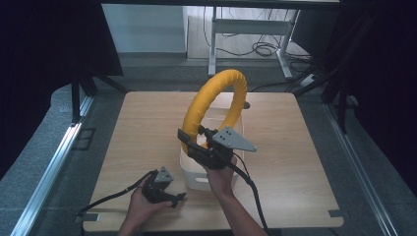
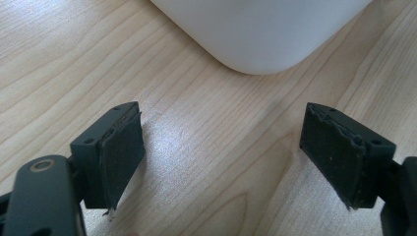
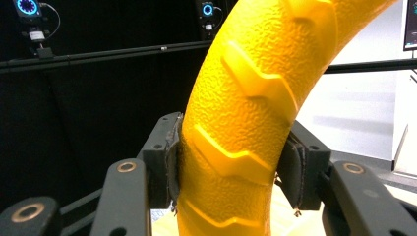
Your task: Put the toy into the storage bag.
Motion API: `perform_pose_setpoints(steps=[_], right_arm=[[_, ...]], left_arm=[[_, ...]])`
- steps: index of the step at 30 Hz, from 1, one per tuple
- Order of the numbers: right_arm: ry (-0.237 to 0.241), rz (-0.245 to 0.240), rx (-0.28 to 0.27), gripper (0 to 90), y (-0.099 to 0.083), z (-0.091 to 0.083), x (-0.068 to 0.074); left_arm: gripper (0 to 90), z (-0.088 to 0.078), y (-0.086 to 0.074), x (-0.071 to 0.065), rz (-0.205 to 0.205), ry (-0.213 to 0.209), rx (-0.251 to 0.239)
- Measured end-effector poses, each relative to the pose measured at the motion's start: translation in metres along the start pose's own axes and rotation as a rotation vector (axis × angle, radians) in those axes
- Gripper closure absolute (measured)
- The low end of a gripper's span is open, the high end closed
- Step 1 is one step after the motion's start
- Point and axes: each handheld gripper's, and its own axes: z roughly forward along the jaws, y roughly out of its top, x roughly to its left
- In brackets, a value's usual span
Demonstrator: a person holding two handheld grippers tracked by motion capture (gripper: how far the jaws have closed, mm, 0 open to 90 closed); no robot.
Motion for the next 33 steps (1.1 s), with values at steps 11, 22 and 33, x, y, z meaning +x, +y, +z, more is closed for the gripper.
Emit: perform_pose_setpoints(steps=[11, 22, 33], right_arm=[[0.007, 0.0, 0.023, 48.2, -0.014, 0.001, 0.005], [0.018, 0.021, 0.051, 47.9, -0.028, 0.001, 0.007], [0.014, 0.052, 0.075, 47.3, -0.04, -0.002, 0.003]], left_arm=[[17.0, 0.001, 0.0, -0.001, -0.007, 0.0, -0.008], [17.0, 0.001, 0.0, -0.001, -0.014, 0.001, -0.006], [17.0, 0.001, 0.0, -0.001, -0.012, 0.005, -0.013]])
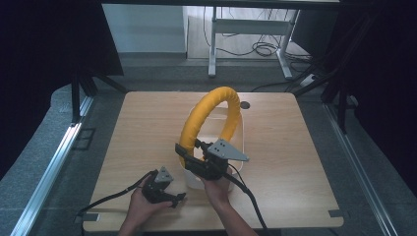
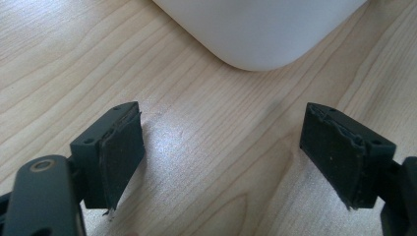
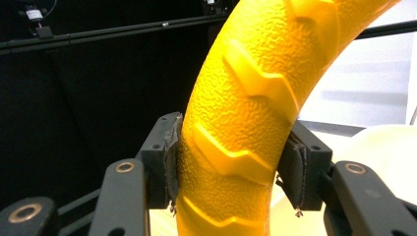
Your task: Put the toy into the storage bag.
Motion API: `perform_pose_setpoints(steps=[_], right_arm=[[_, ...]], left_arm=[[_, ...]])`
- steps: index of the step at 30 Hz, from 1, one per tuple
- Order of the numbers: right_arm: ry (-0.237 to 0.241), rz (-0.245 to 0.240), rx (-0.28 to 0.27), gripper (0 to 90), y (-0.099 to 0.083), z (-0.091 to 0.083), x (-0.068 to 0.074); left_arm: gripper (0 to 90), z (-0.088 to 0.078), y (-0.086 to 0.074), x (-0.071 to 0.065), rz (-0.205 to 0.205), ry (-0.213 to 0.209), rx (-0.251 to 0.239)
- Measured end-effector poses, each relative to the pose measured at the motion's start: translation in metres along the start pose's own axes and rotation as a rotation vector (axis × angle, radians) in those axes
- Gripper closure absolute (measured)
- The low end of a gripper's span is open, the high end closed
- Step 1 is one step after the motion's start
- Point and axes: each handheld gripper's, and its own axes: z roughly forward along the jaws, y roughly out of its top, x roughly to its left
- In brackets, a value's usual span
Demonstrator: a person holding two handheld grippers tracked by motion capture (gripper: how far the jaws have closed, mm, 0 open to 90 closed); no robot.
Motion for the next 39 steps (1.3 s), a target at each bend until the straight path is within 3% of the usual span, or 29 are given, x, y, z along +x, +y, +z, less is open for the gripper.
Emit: perform_pose_setpoints(steps=[11, 15, 20, 26, 29, 32, 38, 39], right_arm=[[-0.017, -0.001, 0.055, 46.3, -0.008, -0.007, -0.002], [-0.048, -0.036, 0.1, 43.7, -0.006, -0.011, -0.002], [-0.042, -0.044, 0.12, 42.6, -0.004, -0.013, -0.002], [-0.012, -0.027, 0.138, 29.3, -0.003, -0.016, -0.006], [0.016, -0.034, 0.134, 25.2, 0.003, -0.026, -0.009], [0.011, -0.043, 0.127, 24.6, 0.009, -0.038, -0.014], [0.016, -0.047, 0.099, 27.9, 0.019, -0.063, -0.029], [0.002, -0.064, 0.093, 30.4, 0.022, -0.074, -0.037]], left_arm=[[17.0, -0.003, 0.0, 0.0, -0.005, 0.005, -0.015], [17.0, -0.004, 0.001, 0.0, -0.002, 0.007, -0.018], [17.0, -0.004, 0.001, 0.0, -0.004, 0.01, -0.017], [17.0, -0.006, 0.001, 0.0, -0.002, 0.016, -0.02], [17.0, -0.008, 0.001, -0.001, -0.001, 0.018, -0.028], [16.9, -0.01, 0.0, -0.002, -0.004, 0.019, -0.037], [16.9, -0.011, 0.0, -0.002, 0.001, 0.025, -0.035], [16.9, -0.011, 0.0, -0.002, 0.001, 0.028, -0.035]])
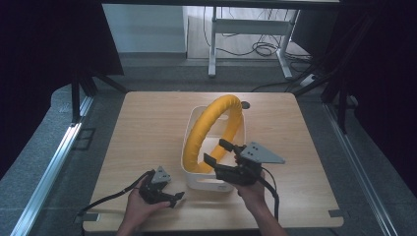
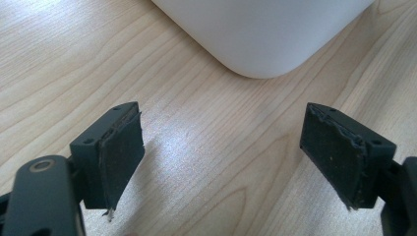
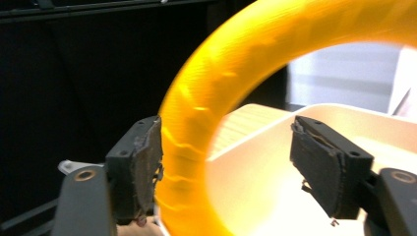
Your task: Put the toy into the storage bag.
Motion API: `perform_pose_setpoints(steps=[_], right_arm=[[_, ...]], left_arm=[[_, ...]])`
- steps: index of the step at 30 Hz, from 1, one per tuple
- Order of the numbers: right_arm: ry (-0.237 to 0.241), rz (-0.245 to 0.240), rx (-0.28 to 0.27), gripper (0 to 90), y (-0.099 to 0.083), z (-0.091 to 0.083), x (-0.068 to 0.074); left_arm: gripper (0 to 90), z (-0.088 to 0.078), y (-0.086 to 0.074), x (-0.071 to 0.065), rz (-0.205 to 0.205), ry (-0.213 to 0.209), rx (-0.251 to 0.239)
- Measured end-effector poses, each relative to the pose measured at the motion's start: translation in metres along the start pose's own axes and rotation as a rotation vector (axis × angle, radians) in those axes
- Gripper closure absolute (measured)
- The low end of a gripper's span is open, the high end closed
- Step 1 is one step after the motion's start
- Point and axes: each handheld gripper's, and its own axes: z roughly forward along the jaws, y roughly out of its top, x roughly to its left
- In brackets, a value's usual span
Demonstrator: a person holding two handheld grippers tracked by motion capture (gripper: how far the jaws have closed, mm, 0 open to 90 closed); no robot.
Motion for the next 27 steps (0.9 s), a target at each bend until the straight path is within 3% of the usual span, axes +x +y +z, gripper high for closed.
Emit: perform_pose_setpoints(steps=[6, 8, 11, 12, 15, 16, 22, 27], right_arm=[[-0.056, -0.018, -0.003, 34.5, 0.0, -0.025, -0.027], [-0.091, -0.021, 0.007, 36.0, -0.004, -0.038, -0.045], [-0.107, -0.025, 0.011, 36.5, -0.007, -0.044, -0.054], [-0.121, -0.016, 0.017, 36.9, -0.011, -0.05, -0.064], [-0.139, -0.005, 0.019, 37.1, -0.015, -0.054, -0.073], [-0.16, 0.022, 0.024, 37.3, -0.021, -0.058, -0.082], [-0.201, 0.049, 0.052, 37.4, -0.031, -0.062, -0.1], [-0.216, 0.048, 0.041, 37.6, -0.033, -0.066, -0.103]], left_arm=[[16.8, 0.001, 0.0, 0.0, 0.0, 0.005, 0.004], [16.8, 0.001, 0.0, 0.0, 0.0, 0.006, 0.004], [16.8, 0.0, 0.0, 0.0, -0.001, 0.006, 0.004], [16.8, 0.0, 0.0, 0.0, 0.001, 0.007, 0.005], [16.8, 0.001, 0.0, 0.0, 0.002, 0.007, 0.008], [16.8, 0.001, -0.001, 0.0, 0.002, 0.007, 0.012], [16.7, 0.001, -0.001, 0.0, 0.003, 0.007, 0.011], [16.7, 0.001, -0.001, 0.0, 0.004, 0.008, 0.011]])
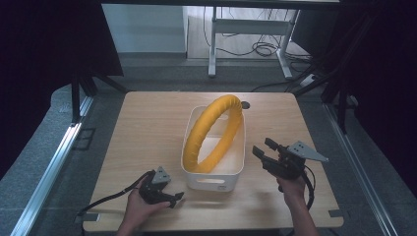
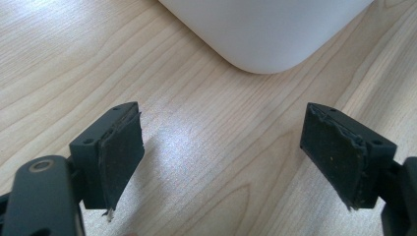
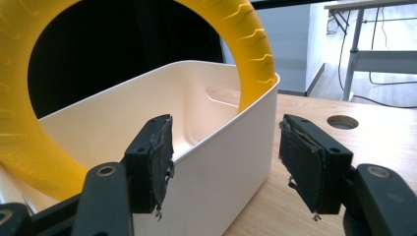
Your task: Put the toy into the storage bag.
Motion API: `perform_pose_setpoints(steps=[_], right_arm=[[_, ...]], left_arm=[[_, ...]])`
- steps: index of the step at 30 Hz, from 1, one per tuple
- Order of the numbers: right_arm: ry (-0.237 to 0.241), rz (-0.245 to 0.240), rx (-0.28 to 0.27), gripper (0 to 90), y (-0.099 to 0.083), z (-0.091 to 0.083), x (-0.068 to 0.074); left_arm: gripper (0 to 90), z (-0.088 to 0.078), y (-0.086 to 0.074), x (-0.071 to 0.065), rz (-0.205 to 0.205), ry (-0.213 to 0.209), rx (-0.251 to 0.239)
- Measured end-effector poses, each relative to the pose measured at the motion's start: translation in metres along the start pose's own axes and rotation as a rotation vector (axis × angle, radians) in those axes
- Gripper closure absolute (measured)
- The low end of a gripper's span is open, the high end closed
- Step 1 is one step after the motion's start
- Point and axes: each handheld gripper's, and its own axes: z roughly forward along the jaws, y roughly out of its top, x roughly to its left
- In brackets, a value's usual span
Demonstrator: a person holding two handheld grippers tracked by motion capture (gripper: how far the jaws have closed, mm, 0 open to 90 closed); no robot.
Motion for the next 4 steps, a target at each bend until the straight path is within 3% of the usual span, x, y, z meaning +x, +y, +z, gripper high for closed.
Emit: perform_pose_setpoints(steps=[4], right_arm=[[-0.003, -0.01, -0.006, 37.3, -0.0005, -0.0008, 0.0002]], left_arm=[[16.7, 0.0007, -0.0001, -0.0002, -0.002, 0.0, 0.001]])
